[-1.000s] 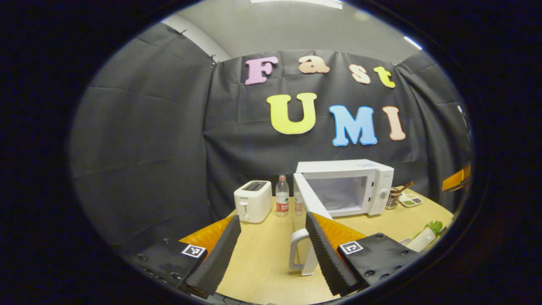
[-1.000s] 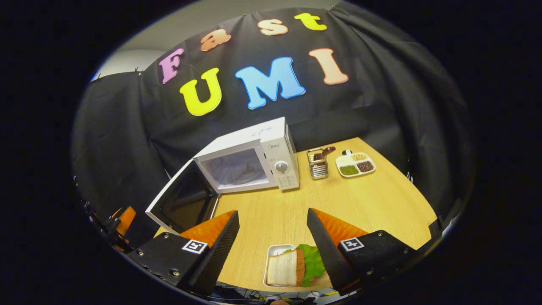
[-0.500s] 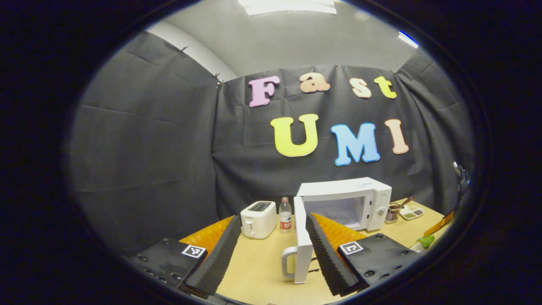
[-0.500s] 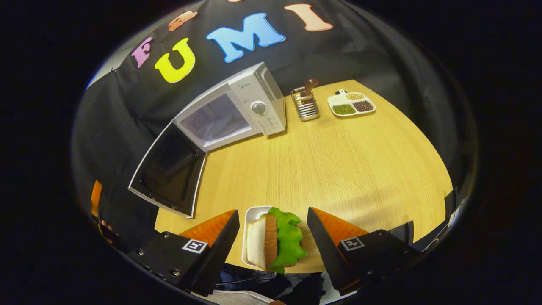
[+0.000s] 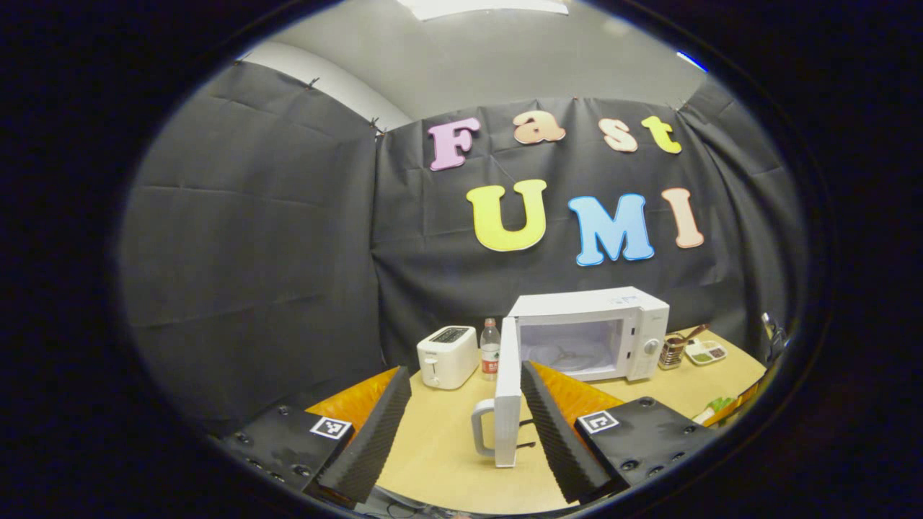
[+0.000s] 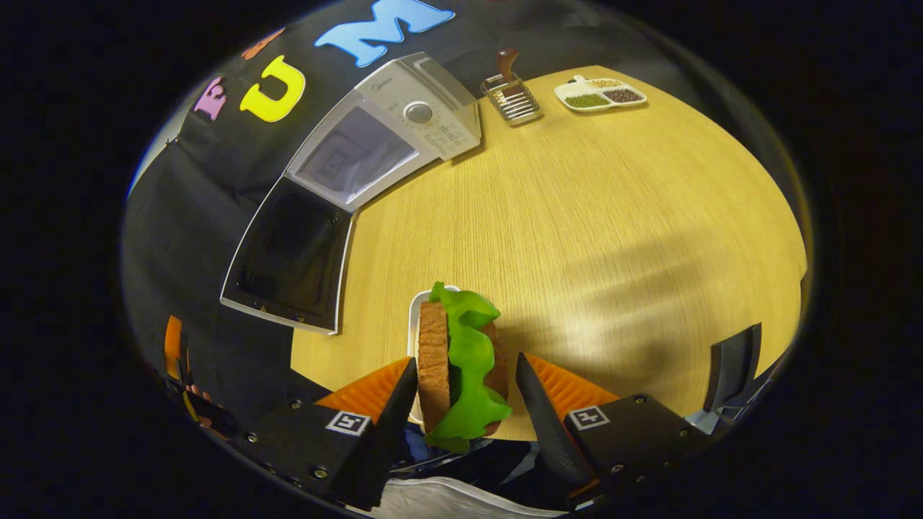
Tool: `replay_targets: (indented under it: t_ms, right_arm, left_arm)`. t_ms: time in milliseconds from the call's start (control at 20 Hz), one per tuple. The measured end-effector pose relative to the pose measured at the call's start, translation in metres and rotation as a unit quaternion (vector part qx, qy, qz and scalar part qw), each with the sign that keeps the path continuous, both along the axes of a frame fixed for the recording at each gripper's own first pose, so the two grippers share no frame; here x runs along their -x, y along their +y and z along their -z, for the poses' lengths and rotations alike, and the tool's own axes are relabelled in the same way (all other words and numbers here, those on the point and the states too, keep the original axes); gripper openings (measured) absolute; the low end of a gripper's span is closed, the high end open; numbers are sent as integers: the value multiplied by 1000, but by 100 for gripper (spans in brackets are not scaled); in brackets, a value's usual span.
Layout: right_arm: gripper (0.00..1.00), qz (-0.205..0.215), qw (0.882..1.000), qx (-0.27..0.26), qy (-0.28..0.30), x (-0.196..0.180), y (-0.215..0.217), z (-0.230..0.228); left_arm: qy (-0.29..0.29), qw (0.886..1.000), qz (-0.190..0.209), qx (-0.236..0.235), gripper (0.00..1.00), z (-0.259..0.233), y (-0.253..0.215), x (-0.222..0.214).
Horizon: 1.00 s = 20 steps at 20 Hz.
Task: Open the microwave oven with the left hand, put the food in, and close the microwave oven.
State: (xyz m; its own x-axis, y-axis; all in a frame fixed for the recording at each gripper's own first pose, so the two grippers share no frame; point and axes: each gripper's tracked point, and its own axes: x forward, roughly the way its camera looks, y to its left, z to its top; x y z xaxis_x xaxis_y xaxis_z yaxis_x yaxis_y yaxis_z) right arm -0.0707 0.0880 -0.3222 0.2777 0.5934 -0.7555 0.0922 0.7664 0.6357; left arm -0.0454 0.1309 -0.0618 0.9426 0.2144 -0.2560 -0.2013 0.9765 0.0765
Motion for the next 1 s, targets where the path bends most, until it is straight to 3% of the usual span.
replay_targets:
  t_ms: [150, 200, 250, 350, 450, 750, 1000]
  right_arm:
    - [84, -9, 999, -35, 19, 6, 9, -1]
    - [57, -5, 999, -41, 25, 5, 12, -3]
    - [51, -13, 999, -44, 22, 9, 14, -3]
    - [37, -20, 999, -39, 11, 6, 14, -6]
    - [37, -32, 999, -32, -5, 3, 12, -10]
    - [37, -4, 997, -66, -35, -27, 20, -46]
    - [36, 33, 991, -92, -88, -82, 46, -80]
  left_arm:
    - [1, 1000, -15, -1, 100, 2, -2, 7]
    - [1, 1000, -20, 0, 100, 4, -2, 9]
    - [0, 1000, -24, 3, 95, 3, -4, 11]
    - [-3, 1000, -30, 7, 100, 2, -4, 13]
    - [-7, 999, -32, 4, 98, -1, -4, 10]
    - [-15, 999, -30, 3, 100, 0, 2, -12]
    - [-28, 999, -14, 11, 98, 2, 10, -51]
